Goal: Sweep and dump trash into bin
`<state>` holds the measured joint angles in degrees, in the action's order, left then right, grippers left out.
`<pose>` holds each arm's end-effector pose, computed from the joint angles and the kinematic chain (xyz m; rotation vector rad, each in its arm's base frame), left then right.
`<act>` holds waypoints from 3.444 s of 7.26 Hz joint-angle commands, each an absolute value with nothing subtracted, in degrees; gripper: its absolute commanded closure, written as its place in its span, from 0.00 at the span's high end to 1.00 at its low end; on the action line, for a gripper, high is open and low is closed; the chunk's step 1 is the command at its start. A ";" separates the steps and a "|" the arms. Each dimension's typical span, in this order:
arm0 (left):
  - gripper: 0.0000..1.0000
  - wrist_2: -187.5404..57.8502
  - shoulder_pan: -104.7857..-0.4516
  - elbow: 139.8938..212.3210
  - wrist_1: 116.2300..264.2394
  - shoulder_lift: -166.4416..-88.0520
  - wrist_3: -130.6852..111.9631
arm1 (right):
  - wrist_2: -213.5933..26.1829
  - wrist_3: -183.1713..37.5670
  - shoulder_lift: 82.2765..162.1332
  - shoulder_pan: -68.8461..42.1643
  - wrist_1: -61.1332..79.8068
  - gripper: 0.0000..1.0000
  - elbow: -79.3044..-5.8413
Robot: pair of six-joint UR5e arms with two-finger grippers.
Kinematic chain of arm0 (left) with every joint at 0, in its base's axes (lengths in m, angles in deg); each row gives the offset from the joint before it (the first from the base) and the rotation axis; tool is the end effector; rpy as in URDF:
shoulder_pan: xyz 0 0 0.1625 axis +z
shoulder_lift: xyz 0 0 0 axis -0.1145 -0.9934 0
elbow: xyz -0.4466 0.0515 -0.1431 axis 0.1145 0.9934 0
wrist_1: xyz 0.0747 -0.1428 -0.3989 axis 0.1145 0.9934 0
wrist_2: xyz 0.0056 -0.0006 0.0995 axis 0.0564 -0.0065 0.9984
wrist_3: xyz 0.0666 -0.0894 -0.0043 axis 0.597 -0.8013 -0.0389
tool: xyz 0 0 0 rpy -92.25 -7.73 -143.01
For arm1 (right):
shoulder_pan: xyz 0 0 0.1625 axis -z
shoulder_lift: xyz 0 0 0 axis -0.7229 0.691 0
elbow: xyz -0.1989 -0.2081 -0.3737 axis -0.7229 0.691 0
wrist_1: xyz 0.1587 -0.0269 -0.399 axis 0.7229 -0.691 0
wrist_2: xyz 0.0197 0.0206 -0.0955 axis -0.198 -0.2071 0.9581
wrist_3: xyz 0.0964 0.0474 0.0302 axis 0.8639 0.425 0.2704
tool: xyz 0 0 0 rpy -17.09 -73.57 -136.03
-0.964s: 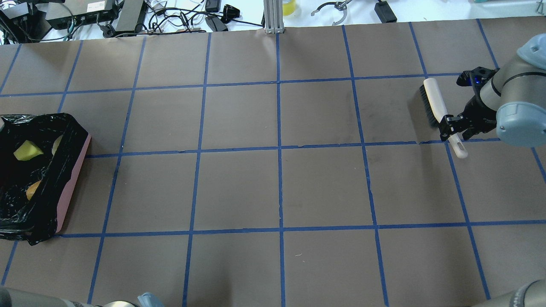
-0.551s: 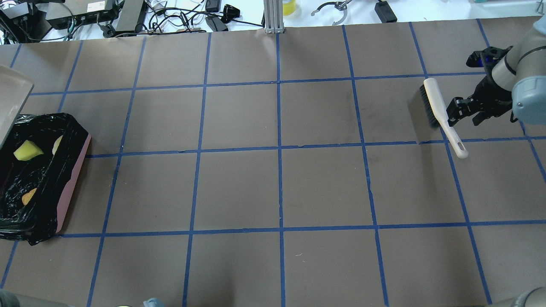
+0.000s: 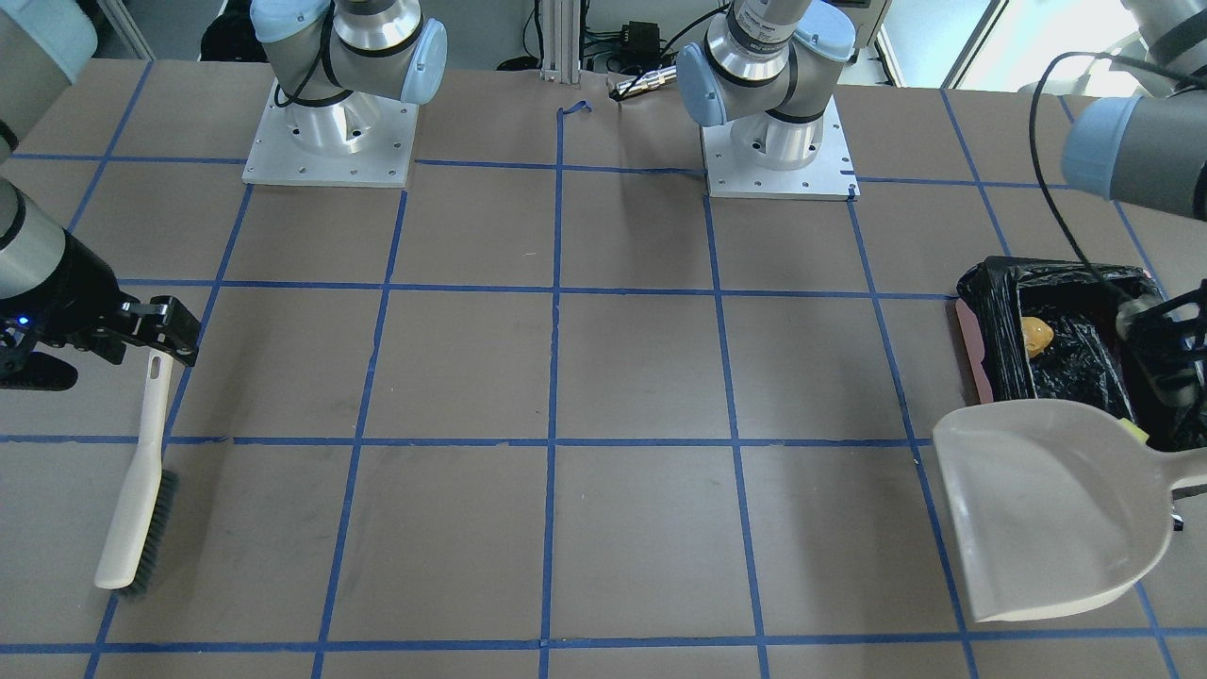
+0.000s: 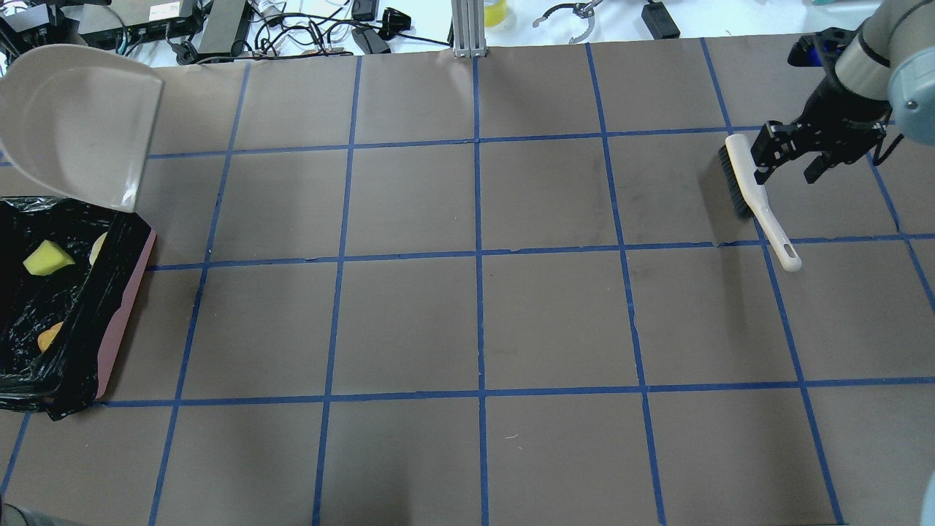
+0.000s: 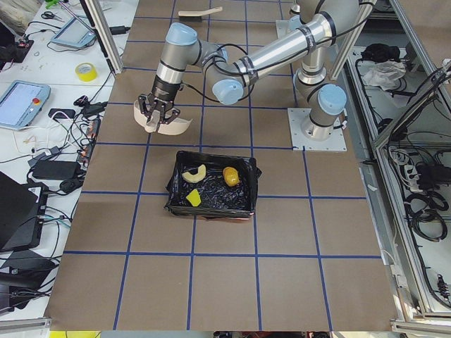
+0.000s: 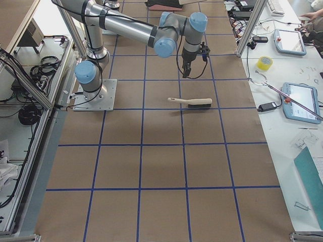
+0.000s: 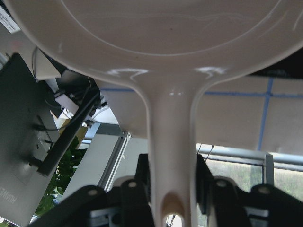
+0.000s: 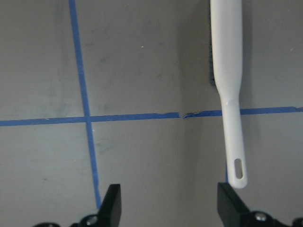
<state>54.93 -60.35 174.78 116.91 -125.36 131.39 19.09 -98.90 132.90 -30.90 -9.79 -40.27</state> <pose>0.1568 -0.6671 0.4435 2.0070 1.6615 -0.0032 0.0037 -0.5871 0.4374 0.0877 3.1201 0.1118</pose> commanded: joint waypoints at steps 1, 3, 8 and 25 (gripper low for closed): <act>0.00 45.58 -62.76 173.74 120.51 -132.32 124.60 | 19.75 -89.34 135.53 -38.05 -6.38 0.77 -38.17; 0.00 43.70 -67.75 171.20 126.49 -136.81 117.29 | 20.99 -85.64 136.59 -42.64 -5.60 0.80 -36.43; 0.00 44.58 -69.71 169.07 131.61 -142.10 115.59 | 18.88 -84.38 142.13 -43.80 -1.63 0.89 -36.32; 1.00 43.35 -76.39 184.45 168.06 -100.82 58.26 | 19.84 -81.39 142.13 -47.31 -4.53 1.00 -37.12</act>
<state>43.60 -76.37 183.88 165.10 -103.73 66.43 19.68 -81.46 142.13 -47.32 -4.45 -37.11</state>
